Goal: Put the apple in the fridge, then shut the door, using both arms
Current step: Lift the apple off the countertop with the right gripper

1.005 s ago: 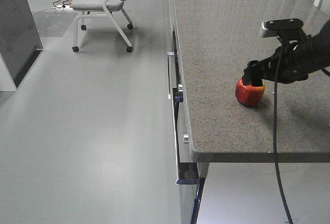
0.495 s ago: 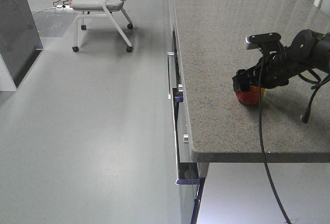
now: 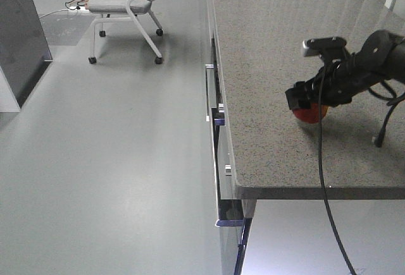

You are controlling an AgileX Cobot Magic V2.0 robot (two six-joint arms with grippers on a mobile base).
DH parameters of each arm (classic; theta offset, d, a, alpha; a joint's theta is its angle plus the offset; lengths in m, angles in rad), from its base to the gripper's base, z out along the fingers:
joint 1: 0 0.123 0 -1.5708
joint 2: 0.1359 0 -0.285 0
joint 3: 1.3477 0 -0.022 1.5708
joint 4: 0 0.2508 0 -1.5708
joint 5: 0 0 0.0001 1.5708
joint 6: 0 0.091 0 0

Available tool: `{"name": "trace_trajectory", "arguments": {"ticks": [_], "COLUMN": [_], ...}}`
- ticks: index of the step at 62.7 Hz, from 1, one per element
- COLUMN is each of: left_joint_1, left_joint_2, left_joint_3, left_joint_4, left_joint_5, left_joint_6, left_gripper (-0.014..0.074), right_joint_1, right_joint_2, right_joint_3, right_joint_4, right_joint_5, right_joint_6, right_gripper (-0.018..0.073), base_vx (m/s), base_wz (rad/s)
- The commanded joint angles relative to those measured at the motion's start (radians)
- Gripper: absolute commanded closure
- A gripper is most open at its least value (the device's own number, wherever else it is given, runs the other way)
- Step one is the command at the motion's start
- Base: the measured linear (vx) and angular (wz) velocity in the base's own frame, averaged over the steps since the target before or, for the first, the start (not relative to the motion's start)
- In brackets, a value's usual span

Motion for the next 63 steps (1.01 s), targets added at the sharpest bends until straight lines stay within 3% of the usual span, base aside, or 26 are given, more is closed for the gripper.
{"name": "trace_trajectory", "arguments": {"ticks": [1, 11, 30, 41, 63], "left_joint_1": [0.001, 0.001, 0.001, 0.001, 0.001], "left_joint_2": [-0.015, -0.015, -0.015, -0.015, -0.015], "left_joint_3": [0.021, 0.021, 0.021, 0.021, 0.021], "left_joint_4": [0.0, 0.0, 0.0, 0.0, 0.0], "left_joint_5": [-0.075, -0.075, -0.075, -0.075, -0.075], "left_joint_6": [-0.01, -0.01, -0.01, -0.01, -0.01], "left_gripper": [0.0603, 0.0603, 0.0603, 0.0603, 0.0603], "right_joint_1": [-0.002, -0.002, -0.002, -0.002, -0.002], "right_joint_2": [-0.134, -0.25, -0.594, -0.782, -1.195], "right_joint_3": [-0.034, -0.007, 0.387, 0.563, 0.838], "right_joint_4": [0.058, 0.178, 0.387, 0.427, 0.469], "right_joint_5": [0.024, 0.085, -0.01, 0.016, 0.104], "right_joint_6": [-0.002, -0.062, -0.258, -0.316, -0.316], "right_gripper": [0.0195, 0.0191, 0.0191, 0.0191, 0.0191], "base_vx": [0.0, 0.0, 0.0, 0.0, 0.0], "base_wz": [0.0, 0.0, 0.0, 0.0, 0.0]}}
